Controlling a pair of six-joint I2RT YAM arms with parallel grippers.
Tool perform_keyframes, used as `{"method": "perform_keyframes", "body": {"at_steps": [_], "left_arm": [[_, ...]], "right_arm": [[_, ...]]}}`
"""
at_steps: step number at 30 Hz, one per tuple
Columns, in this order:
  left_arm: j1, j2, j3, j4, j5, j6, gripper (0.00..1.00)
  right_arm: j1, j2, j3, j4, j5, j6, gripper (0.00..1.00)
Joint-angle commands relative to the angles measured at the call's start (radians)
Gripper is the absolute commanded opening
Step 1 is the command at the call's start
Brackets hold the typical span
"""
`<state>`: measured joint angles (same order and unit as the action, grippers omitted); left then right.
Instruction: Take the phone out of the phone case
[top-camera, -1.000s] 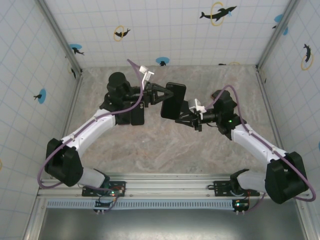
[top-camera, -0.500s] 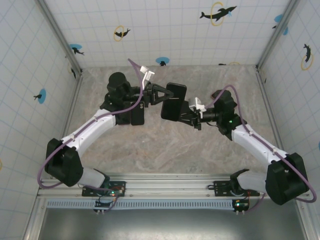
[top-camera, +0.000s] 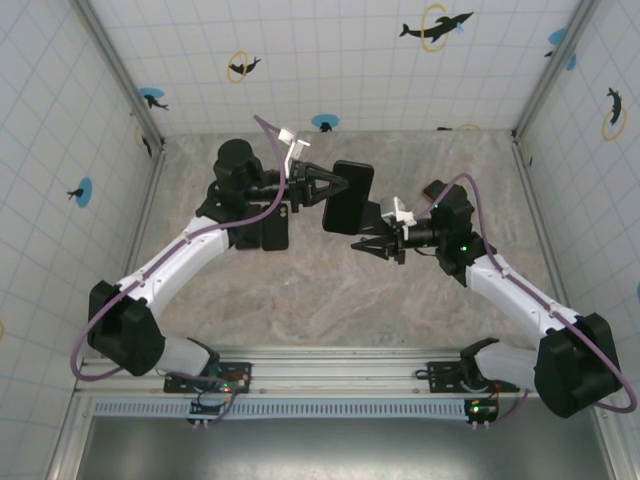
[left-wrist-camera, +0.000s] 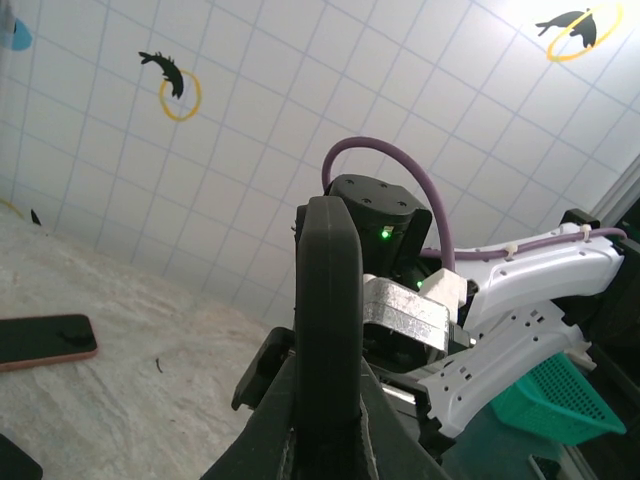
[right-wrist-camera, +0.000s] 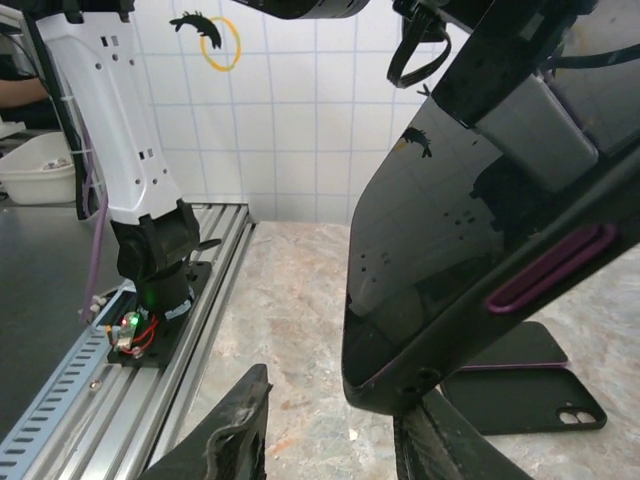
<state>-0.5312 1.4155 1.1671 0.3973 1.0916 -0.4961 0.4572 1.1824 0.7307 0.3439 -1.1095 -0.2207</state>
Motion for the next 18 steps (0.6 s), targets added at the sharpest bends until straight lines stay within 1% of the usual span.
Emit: {"method": "perform_keyframes", "body": {"at_steps": [1, 7, 13, 18], "left_arm": [[0.004, -0.020, 0.021, 0.067, 0.007, 0.008, 0.00], [0.004, -0.023, 0.018, 0.065, 0.008, 0.009, 0.00], [0.004, -0.015, 0.021, 0.066, 0.024, -0.021, 0.00], [-0.003, -0.009, 0.015, 0.090, 0.051, -0.069, 0.00]], "right_arm": [[0.006, -0.001, 0.006, 0.086, 0.011, 0.045, 0.30], [0.011, 0.019, 0.023, 0.077, -0.011, 0.039, 0.21], [0.013, 0.029, 0.039, 0.067, -0.001, 0.028, 0.16], [0.011, 0.028, 0.057, 0.029, 0.051, -0.012, 0.13]]}}
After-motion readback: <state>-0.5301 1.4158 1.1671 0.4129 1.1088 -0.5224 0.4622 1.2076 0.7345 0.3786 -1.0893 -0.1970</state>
